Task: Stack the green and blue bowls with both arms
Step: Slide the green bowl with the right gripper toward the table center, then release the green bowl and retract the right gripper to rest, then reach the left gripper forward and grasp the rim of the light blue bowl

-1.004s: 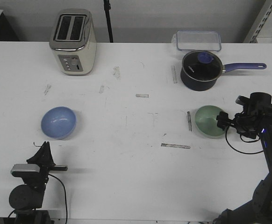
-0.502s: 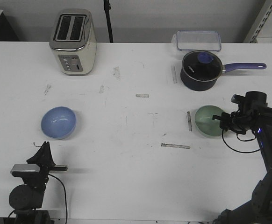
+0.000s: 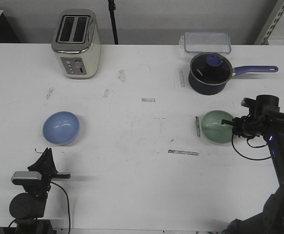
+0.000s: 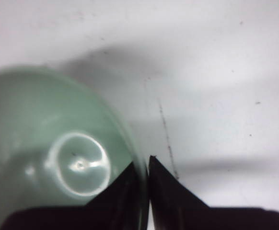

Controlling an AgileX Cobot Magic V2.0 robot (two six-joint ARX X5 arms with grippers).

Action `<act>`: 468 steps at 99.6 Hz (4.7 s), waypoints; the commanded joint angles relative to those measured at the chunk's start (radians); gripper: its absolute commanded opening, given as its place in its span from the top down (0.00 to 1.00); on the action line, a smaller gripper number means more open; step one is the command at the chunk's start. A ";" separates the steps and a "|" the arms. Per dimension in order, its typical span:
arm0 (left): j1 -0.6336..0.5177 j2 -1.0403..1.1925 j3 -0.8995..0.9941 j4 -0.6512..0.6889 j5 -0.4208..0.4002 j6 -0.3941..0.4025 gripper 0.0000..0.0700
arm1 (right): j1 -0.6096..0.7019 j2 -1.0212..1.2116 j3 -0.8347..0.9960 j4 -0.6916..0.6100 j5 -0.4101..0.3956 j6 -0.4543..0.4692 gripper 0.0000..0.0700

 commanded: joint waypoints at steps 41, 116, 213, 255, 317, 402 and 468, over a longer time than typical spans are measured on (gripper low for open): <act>0.001 -0.002 -0.022 0.010 0.001 0.002 1.00 | 0.280 -0.077 0.052 0.051 -0.032 0.257 1.00; 0.001 -0.002 -0.022 0.010 0.001 0.002 1.00 | 0.742 0.173 0.052 0.241 0.057 0.562 1.00; 0.001 -0.002 -0.022 0.010 0.002 0.002 1.00 | 0.752 0.143 0.052 0.244 0.122 0.542 0.63; 0.001 -0.002 -0.022 0.010 0.001 0.002 1.00 | 0.709 -0.038 0.047 0.366 0.189 0.324 0.32; 0.001 -0.002 -0.022 0.010 0.001 0.002 1.00 | 0.321 -0.469 -0.474 0.892 0.184 -0.209 0.95; 0.001 -0.002 -0.022 0.010 0.001 0.002 1.00 | 0.190 -1.269 -0.882 0.786 0.185 -0.021 0.98; 0.001 -0.002 -0.022 0.010 0.002 0.002 1.00 | 0.190 -1.375 -0.882 0.772 0.185 -0.022 0.98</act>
